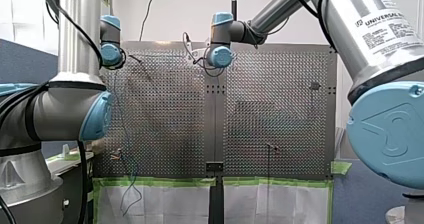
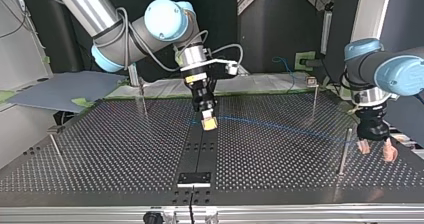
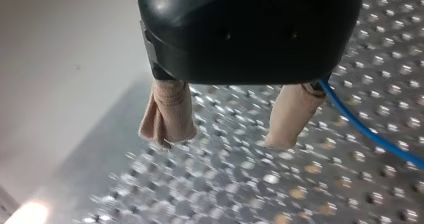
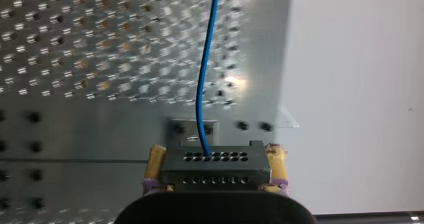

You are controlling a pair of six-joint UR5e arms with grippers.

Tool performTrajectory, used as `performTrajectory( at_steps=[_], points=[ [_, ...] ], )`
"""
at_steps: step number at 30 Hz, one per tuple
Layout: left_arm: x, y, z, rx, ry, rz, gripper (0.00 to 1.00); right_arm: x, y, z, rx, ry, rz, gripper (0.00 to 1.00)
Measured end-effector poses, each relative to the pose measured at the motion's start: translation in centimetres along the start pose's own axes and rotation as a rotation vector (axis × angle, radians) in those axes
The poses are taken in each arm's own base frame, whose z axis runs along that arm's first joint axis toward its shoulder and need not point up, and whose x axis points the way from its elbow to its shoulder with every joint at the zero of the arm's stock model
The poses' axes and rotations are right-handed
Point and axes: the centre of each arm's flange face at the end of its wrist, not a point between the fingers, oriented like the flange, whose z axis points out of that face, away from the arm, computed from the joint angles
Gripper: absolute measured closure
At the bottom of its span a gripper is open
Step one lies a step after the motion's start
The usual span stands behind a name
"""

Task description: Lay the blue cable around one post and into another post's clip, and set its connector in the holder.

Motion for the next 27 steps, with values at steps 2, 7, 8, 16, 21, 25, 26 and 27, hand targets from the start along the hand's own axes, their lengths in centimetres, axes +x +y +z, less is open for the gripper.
performTrajectory(
  at_steps=[2, 7, 8, 16, 21, 25, 26, 27],
  points=[
    [0.5, 0.2, 0.1, -0.003, 0.01, 0.0, 0.0, -1.1, 0.3, 0.2, -0.009, -0.019, 0.001, 0.96],
    [1.1, 0.4, 0.1, -0.008, 0.021, -0.005, 0.0, -4.5, 1.5, 0.4, -0.051, -0.094, 0.008, 0.96],
    [1.3, 0.5, 0.0, -0.009, 0.024, -0.007, 0.0, -5.2, 1.8, 0.4, -0.059, -0.109, 0.01, 0.96],
    [2.8, 1.2, 0.0, -0.024, 0.056, -0.015, 0.0, -10.3, 5.1, -0.6, -0.162, -0.212, 0.04, 0.96],
    [3.0, 1.2, -0.2, -0.025, 0.063, -0.018, 0.0, -12.1, 8.1, -1.0, -0.246, -0.216, 0.071, 0.96],
    [3.1, 1.1, -0.2, -0.024, 0.065, -0.02, 0.0, -13.4, 10.1, -1.4, -0.297, -0.216, 0.081, 0.96],
    [3.1, 1.1, -0.2, -0.023, 0.065, -0.021, 0.0, -13.7, 10.3, -1.5, -0.304, -0.216, 0.082, 0.96],
    [3.1, 1.1, -0.2, -0.021, 0.066, -0.021, 0.0, -14.0, 10.6, -1.7, -0.312, -0.217, 0.086, 0.96]
  ],
)
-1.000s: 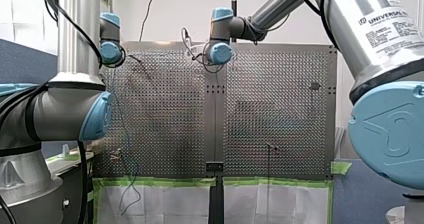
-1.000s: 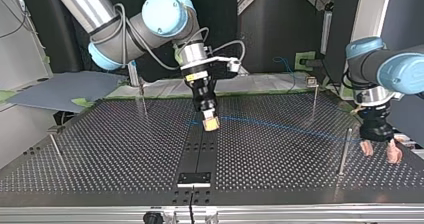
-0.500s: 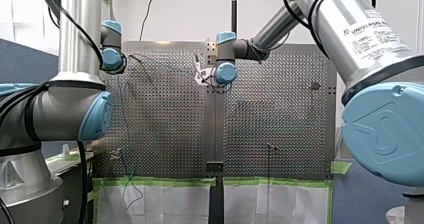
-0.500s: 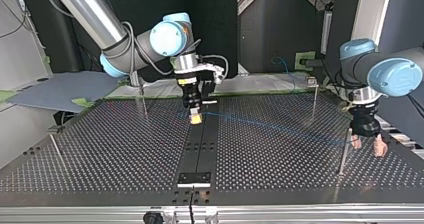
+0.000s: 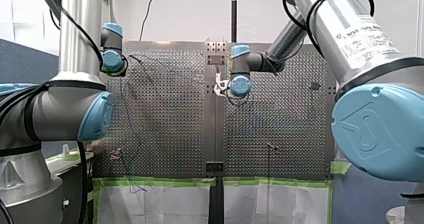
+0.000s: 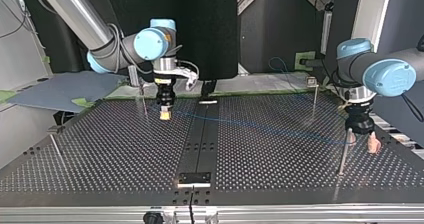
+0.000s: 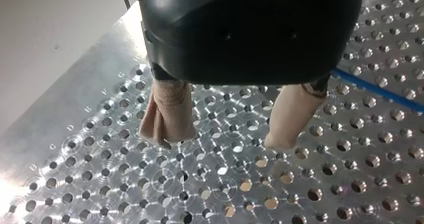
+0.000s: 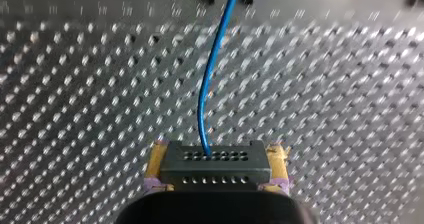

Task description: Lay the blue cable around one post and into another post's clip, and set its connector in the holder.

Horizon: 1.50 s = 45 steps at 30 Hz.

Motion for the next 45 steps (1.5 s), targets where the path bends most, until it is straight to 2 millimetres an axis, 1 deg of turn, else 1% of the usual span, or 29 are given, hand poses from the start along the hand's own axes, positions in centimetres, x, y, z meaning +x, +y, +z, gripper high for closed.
performTrajectory(
  at_steps=[2, 5, 13, 20, 23, 29, 35, 39, 45],
  points=[
    [0.0, -0.1, 0.0, 0.005, 0.002, -0.001, 0.0, -0.5, 0.6, 0.1, -0.014, 0.0, 0.009, 0.96],
    [0.1, -0.1, 0.0, 0.011, 0.004, -0.002, 0.0, -1.4, 2.2, 0.2, -0.052, 0.0, 0.031, 0.96],
    [0.3, -0.4, 0.0, 0.022, 0.011, -0.004, 0.0, -4.1, 7.2, 0.5, -0.178, 0.007, 0.106, 0.96],
    [0.5, -0.7, -0.1, 0.029, 0.014, -0.007, 0.0, -6.3, 10.7, 0.7, -0.211, 0.012, 0.163, 0.96],
    [0.5, -0.7, -0.1, 0.03, 0.015, -0.007, 0.0, -7.6, 12.2, 0.7, -0.215, 0.007, 0.183, 0.96],
    [0.6, -0.9, -0.2, 0.034, 0.017, -0.008, 0.0, -11.7, 15.2, 0.4, -0.251, -0.026, 0.2, 0.96],
    [0.7, -1.0, -0.2, 0.039, 0.02, -0.008, 0.0, -16.0, 18.0, -0.4, -0.281, -0.066, 0.222, 0.96],
    [0.7, -1.0, -0.2, 0.042, 0.02, -0.01, 0.0, -19.4, 20.1, -1.3, -0.287, -0.105, 0.223, 0.96],
    [0.8, -1.2, -0.2, 0.049, 0.024, -0.014, 0.0, -23.6, 22.6, -3.0, -0.294, -0.156, 0.226, 0.96]
  ],
)
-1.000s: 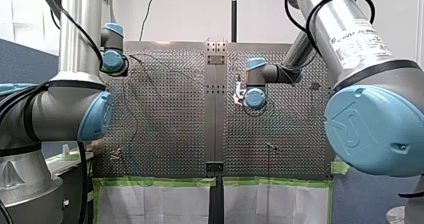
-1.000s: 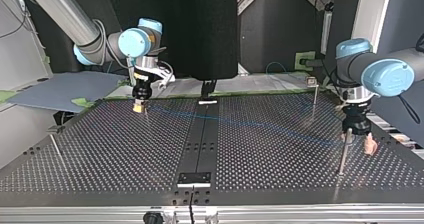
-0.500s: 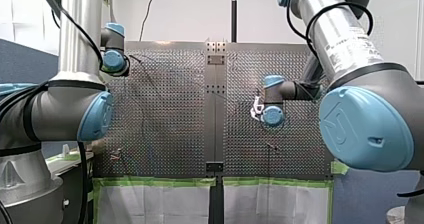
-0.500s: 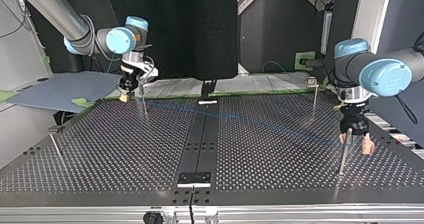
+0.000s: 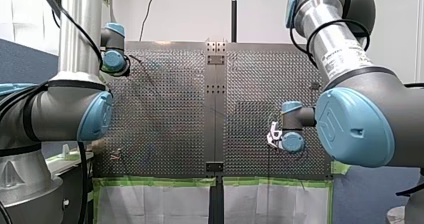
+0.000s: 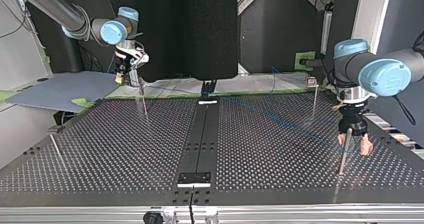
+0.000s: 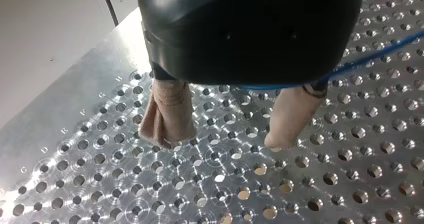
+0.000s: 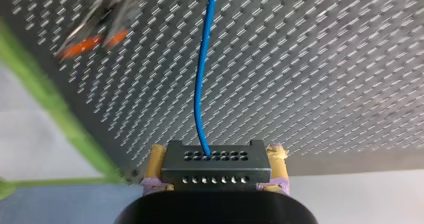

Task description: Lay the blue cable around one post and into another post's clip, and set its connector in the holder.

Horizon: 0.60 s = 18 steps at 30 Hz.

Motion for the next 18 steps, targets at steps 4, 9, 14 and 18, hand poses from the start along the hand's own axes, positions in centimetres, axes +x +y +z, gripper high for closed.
performTrajectory(
  at_steps=[4, 9, 14, 18],
  points=[
    [0.1, -0.1, 0.0, 0.003, 0.002, 0.0, 0.0, -2.0, 2.0, -0.3, -0.007, -0.029, -0.001, 0.96],
    [0.2, -0.3, -0.1, 0.006, 0.004, -0.001, 0.0, -3.5, 4.5, -0.8, -0.011, -0.051, -0.01, 0.96],
    [0.3, -0.4, -0.1, 0.008, 0.006, -0.001, 0.0, -4.2, 6.9, -1.4, -0.011, -0.058, -0.028, 0.96],
    [0.3, -0.4, -0.1, 0.009, 0.006, -0.001, 0.0, -4.7, 8.7, -2.0, -0.01, -0.063, -0.042, 0.96]
  ],
)
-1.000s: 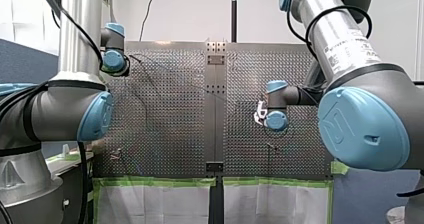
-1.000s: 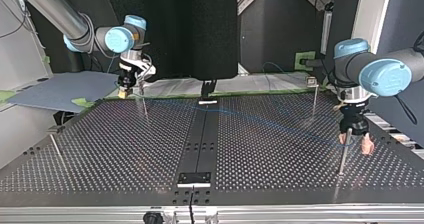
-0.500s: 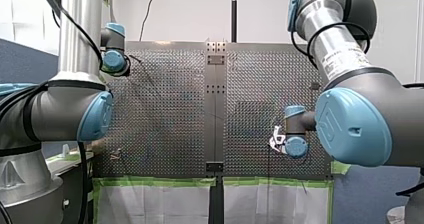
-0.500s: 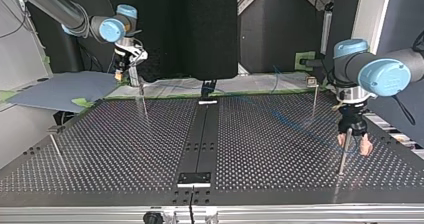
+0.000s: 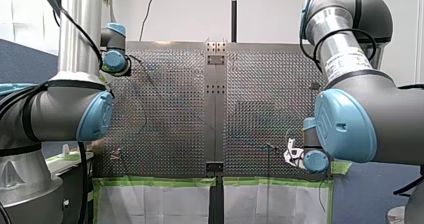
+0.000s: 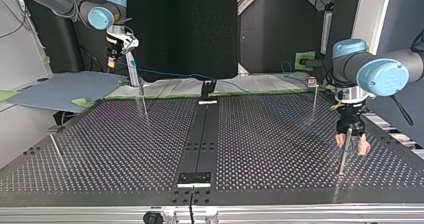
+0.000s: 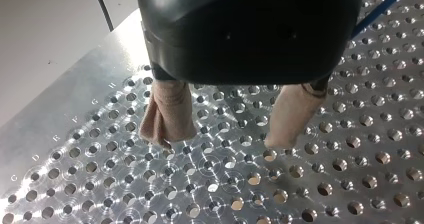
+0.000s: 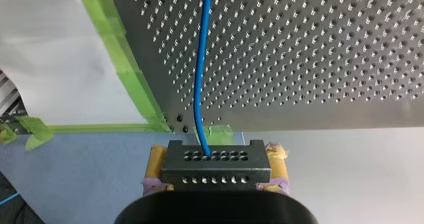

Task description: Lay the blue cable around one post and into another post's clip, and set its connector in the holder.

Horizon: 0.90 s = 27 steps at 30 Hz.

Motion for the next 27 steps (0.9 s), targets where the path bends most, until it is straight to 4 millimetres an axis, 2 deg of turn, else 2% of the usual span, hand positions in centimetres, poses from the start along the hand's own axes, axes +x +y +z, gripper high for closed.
performTrajectory(
  at_steps=[5, 16, 20, 27],
  points=[
    [0.0, 0.0, 0.0, 0.001, 0.0, 0.0, 0.0, -0.5, 2.0, -0.4, 0.002, 0.003, -0.013, 0.96],
    [0.1, -0.2, 0.0, 0.006, -0.001, 0.0, 0.0, 3.2, 5.3, 4.6, 0.027, 0.136, -0.086, 0.96],
    [0.1, -0.2, 0.0, 0.006, -0.001, 0.0, 0.0, 3.8, 4.1, 5.7, 0.076, 0.139, -0.123, 0.96],
    [0.1, -0.2, 0.0, 0.003, -0.003, 0.0, 0.0, 3.8, -0.1, 7.1, 0.199, 0.163, -0.188, 0.96]
  ],
)
